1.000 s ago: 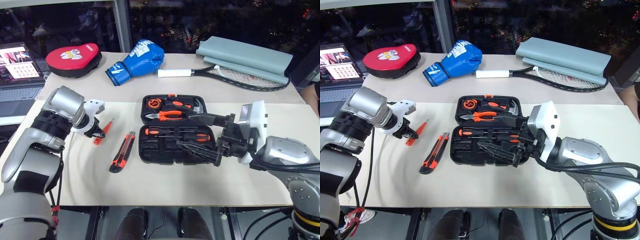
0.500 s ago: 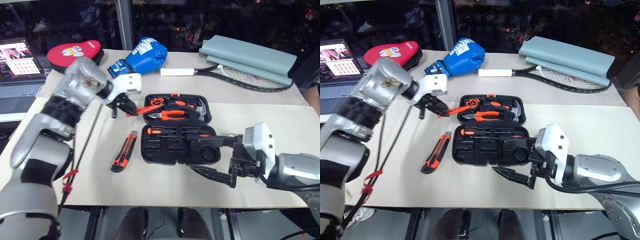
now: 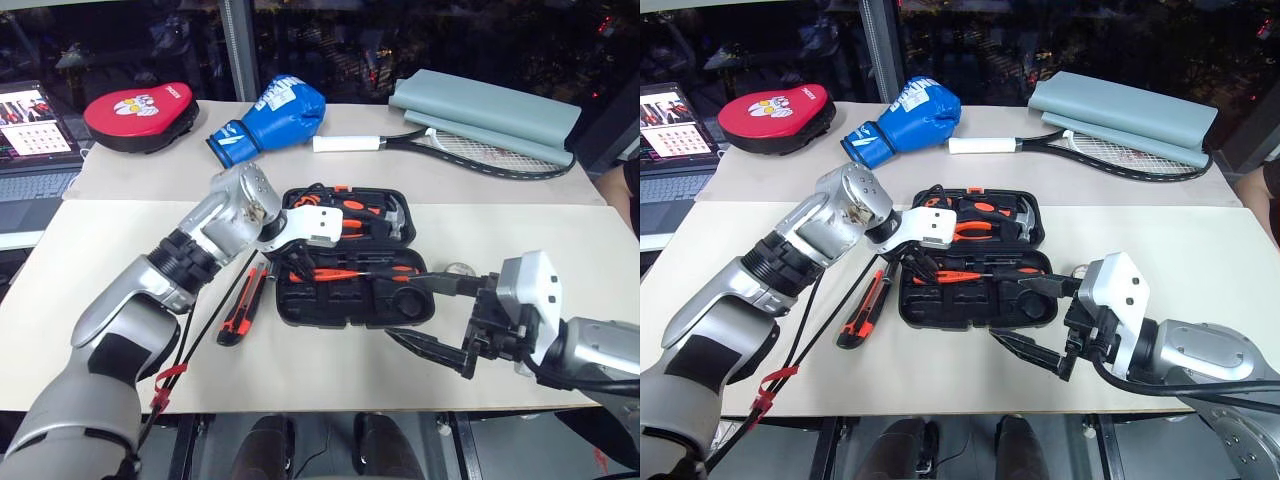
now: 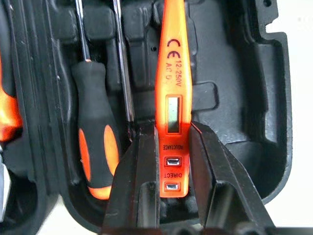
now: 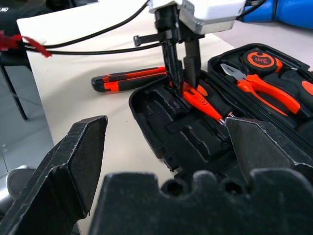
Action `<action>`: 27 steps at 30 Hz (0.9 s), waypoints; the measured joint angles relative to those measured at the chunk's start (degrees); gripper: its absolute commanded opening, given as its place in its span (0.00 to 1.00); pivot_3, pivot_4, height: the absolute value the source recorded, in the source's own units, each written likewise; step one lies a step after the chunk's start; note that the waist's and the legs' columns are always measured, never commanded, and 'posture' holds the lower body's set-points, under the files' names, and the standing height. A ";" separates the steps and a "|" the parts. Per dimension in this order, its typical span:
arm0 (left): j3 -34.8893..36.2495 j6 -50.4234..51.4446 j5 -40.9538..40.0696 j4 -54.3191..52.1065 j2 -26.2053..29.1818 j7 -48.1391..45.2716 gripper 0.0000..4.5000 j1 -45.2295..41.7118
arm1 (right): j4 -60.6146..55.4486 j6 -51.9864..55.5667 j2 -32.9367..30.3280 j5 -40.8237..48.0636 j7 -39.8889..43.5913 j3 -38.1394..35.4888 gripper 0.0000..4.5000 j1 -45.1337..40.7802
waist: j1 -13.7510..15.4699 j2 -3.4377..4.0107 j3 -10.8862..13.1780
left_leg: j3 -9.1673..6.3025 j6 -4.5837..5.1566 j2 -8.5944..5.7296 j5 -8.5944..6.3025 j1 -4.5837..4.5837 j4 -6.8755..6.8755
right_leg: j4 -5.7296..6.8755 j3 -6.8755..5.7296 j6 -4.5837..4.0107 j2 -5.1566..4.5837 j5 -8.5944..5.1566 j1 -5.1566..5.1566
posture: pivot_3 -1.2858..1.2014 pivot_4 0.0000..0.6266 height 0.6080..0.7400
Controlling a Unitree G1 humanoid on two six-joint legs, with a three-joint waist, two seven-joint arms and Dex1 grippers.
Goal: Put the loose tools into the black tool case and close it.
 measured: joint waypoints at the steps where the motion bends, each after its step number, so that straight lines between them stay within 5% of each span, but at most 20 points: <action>1: 0.00 0.50 0.27 -0.46 0.00 0.33 0.09 0.42 | -0.03 0.00 0.06 0.12 -0.46 -0.03 1.00 0.00 | 0.04 0.00 0.00 | 0.00 0.00 0.00 0.00 0.00 0.00 | 0.00 0.00 0.00 0.00 0.00 0.00 | 0.52 0.24 0.97; 27: -1.45 2.00 4.45 -1.52 -0.35 1.96 0.09 1.47 | -0.47 -0.78 0.18 1.59 -4.71 0.41 1.00 0.08 | 0.24 0.01 -0.01 | 0.04 0.00 0.01 0.00 0.22 0.02 | 0.05 0.04 -0.01 0.01 0.00 0.15 | 0.52 0.24 0.97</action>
